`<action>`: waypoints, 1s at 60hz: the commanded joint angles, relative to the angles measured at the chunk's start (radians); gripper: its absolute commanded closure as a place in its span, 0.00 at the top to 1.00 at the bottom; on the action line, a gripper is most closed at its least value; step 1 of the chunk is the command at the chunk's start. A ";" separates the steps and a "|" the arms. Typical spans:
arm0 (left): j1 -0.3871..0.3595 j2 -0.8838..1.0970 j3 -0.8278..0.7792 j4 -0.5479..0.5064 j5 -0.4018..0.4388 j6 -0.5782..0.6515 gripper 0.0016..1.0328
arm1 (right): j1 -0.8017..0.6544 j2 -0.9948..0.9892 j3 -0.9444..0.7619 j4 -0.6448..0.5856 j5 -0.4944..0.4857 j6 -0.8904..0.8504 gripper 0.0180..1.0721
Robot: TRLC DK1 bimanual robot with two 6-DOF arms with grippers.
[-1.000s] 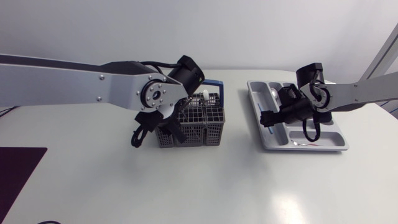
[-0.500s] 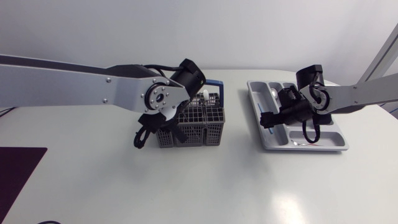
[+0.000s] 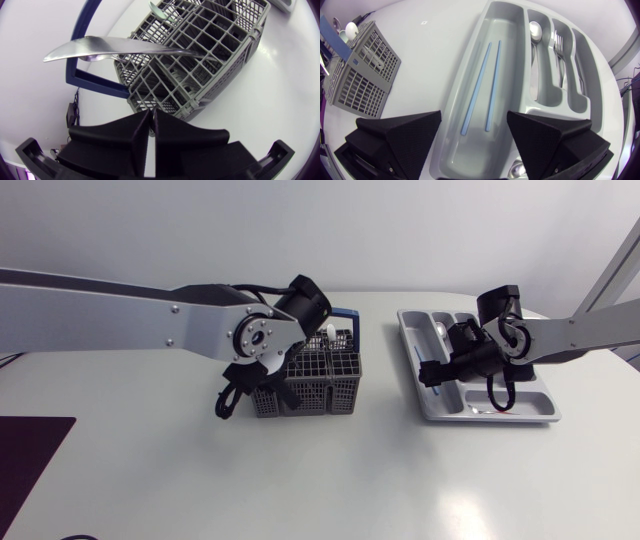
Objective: Unload the cutlery basket into the drawer organizer.
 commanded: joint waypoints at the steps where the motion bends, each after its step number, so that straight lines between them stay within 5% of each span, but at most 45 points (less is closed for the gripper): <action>1: -0.006 -0.007 -0.001 0.001 -0.019 -0.018 0.05 | -0.005 0.013 -0.024 0.009 0.001 -0.019 0.90; 60: -0.076 -0.156 0.028 -0.065 -0.155 0.031 0.04 | -0.005 -0.031 -0.050 0.009 -0.002 -0.027 0.90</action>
